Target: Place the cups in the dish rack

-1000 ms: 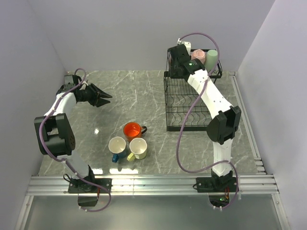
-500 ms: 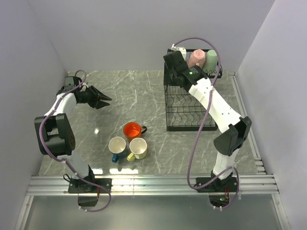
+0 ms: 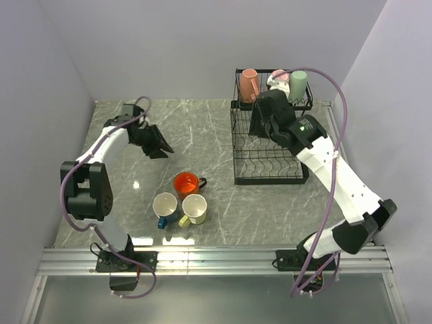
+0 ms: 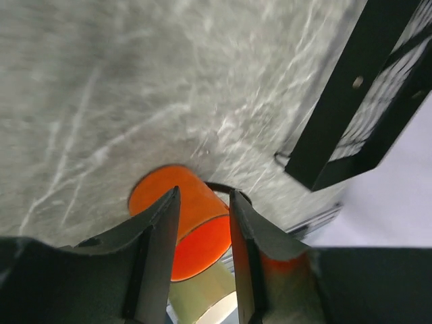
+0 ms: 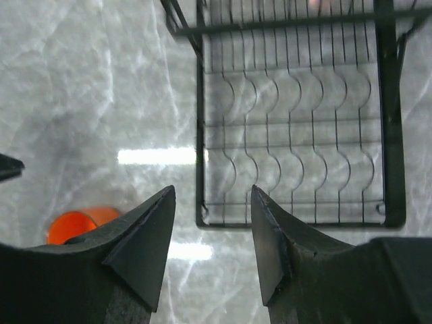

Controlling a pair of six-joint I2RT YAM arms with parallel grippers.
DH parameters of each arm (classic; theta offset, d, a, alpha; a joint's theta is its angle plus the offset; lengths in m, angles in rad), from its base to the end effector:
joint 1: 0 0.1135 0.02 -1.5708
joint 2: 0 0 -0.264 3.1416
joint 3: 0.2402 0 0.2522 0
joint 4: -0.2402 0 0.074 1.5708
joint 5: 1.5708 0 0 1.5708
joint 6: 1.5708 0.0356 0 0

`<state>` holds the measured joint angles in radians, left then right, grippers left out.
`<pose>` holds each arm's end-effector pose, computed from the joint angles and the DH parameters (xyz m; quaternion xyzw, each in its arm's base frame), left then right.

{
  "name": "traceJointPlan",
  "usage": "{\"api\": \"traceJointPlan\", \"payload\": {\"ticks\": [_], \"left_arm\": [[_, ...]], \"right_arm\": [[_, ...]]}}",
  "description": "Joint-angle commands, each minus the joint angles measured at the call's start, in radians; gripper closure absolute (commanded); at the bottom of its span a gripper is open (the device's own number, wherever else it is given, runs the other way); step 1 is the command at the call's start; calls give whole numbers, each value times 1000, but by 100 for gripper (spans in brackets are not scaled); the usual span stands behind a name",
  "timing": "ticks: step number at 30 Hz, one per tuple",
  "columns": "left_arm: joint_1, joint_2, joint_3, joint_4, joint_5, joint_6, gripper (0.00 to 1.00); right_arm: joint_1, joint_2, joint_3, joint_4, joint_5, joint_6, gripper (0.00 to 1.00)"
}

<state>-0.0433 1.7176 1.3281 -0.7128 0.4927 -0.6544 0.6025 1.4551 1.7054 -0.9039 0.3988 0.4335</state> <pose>0.3545 -0.0322 0.2431 -0.2298 0.9167 -0.2999 0.1305 0.2524 0.1568 0.4296 0.0132 0.8832 0.0605 0.4649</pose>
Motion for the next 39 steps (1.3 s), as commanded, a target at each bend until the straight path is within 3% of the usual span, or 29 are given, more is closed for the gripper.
{"api": "traceJointPlan", "payload": {"ticks": [1,9,25,39], "left_arm": [[-64,8,43,-68,-89,73,59],[-151,-29,-6,-131,-236,162,60],[-259,-205,-176,-77,-261,160,59],[-293,-199,-244,-27,-295,167,60]], "right_arm": [[0,-67,-117,17,-8,74,44],[3,-205,-291,22,-3,128,44],[2,-211,-299,14,-6,108,43],[2,-256,-362,10,-29,137,43]]}}
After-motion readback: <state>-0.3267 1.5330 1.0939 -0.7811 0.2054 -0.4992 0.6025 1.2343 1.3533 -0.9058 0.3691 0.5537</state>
